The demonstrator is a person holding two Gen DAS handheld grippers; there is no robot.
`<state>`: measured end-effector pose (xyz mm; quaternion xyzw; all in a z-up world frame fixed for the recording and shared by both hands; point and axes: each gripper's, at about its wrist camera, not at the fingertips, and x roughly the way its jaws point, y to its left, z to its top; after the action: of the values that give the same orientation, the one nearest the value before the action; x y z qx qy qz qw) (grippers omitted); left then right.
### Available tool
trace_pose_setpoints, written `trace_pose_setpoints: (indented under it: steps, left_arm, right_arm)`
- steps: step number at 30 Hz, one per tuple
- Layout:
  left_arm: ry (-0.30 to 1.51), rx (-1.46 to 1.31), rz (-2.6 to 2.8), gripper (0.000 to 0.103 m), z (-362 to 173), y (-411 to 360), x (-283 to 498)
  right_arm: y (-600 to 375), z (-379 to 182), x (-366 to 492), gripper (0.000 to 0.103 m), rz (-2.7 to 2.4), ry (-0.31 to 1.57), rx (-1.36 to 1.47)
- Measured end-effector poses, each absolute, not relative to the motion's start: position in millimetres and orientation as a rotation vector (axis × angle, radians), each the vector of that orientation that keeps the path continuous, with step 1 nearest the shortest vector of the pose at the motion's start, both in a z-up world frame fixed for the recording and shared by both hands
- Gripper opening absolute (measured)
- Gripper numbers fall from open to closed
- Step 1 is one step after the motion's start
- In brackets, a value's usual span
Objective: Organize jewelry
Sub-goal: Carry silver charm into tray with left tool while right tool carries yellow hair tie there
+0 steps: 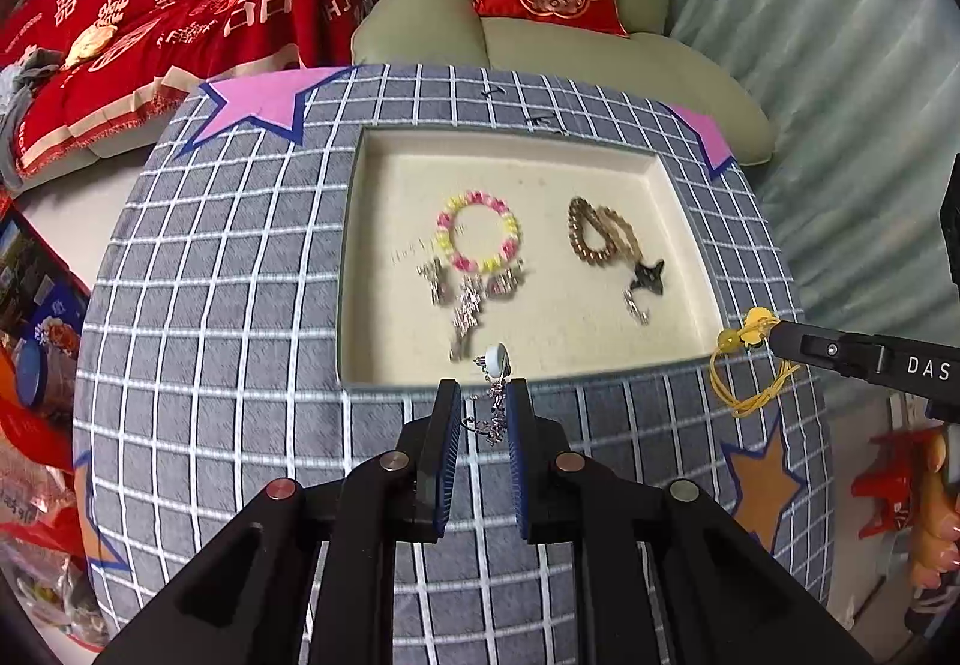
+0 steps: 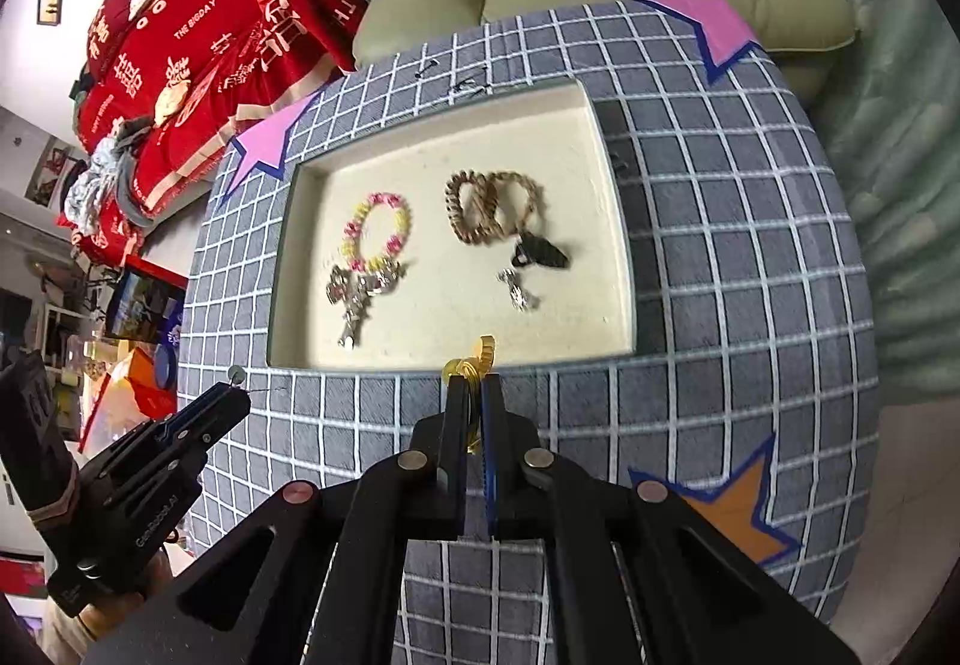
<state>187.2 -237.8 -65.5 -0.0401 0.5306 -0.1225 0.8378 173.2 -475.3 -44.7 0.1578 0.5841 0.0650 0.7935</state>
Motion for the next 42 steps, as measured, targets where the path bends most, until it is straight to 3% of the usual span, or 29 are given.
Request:
trace_pose_setpoints:
  steps: [22,42]
  left_arm:
    - [1.147,-0.026,-0.236,0.025,-102,-270,248]
    - [1.207,0.119,-0.183,0.025,-146,-294,261]
  right_arm:
    - [-463,-93,240,0.004,0.165,1.302,0.364]
    - [-478,-147,246,0.004,0.1,1.399,0.313]
